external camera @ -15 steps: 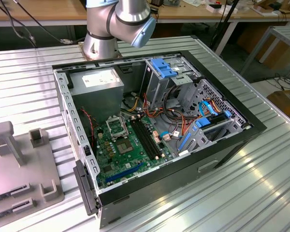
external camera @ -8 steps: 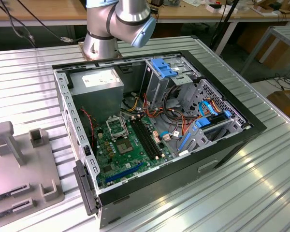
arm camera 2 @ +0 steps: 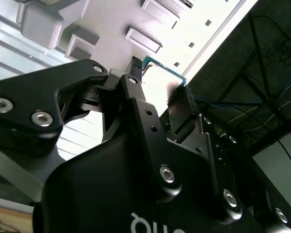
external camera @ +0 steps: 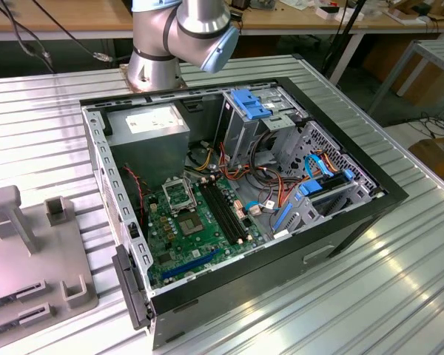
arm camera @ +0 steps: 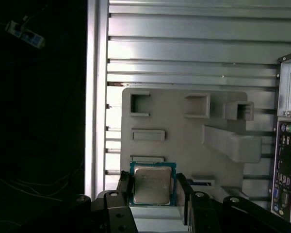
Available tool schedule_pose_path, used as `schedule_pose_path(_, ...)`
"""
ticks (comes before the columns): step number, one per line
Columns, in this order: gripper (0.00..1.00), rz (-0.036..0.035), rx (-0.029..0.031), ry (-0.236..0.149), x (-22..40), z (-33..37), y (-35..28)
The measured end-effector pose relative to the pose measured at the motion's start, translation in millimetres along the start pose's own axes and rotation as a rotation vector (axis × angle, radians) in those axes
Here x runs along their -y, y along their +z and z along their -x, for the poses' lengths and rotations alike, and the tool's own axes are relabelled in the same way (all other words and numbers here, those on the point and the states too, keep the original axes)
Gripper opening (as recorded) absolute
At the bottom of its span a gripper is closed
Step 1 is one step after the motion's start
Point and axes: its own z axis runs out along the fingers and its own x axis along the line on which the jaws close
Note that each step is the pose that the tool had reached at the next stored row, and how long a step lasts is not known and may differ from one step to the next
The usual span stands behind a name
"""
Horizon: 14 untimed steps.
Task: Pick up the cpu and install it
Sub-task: 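Pick up the cpu and move it towards the insertion slot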
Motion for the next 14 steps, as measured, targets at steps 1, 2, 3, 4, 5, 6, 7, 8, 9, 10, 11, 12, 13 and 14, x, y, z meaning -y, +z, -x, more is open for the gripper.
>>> schedule_pose_path(1,0.47,0.0007,0.0,0.0,0.0,0.0,-0.9)
schedule_pose_path(2,0.47,0.0016,0.0,0.0,0.0,0.0,-2.1)
schedule_pose_path(3,0.47,0.0028,0.0,0.0,0.0,-0.1,-3.9)
schedule_pose_path(4,0.47,0.0034,0.0,0.0,-0.1,-0.2,-5.0)
schedule_pose_path(5,0.47,0.0038,0.0,0.0,-0.1,-0.2,-6.0)
schedule_pose_path(6,0.47,0.0043,0.0001,0.0,0.0,-0.2,-6.8)
schedule_pose_path(7,0.47,0.0049,0.0001,0.0,-0.1,-0.2,-7.8)
schedule_pose_path(8,0.47,0.0056,0.0002,0.0,0.0,-0.3,-8.7)
schedule_pose_path(9,0.47,0.0061,0.0002,0.0,-0.1,-0.3,-9.6)
schedule_pose_path(10,0.47,0.0066,0.0001,0.0,-0.1,-0.3,-10.6)
schedule_pose_path(11,0.47,0.0072,0.0002,0.0,-0.1,-0.4,-11.6)
schedule_pose_path(12,0.47,0.0076,0.0002,0.0,-0.1,-0.4,-12.4)
schedule_pose_path(13,0.47,0.0081,0.0002,0.0,-0.1,-0.4,-13.3)
schedule_pose_path(14,0.47,0.0091,0.0002,0.0,-0.1,-0.5,-15.2)
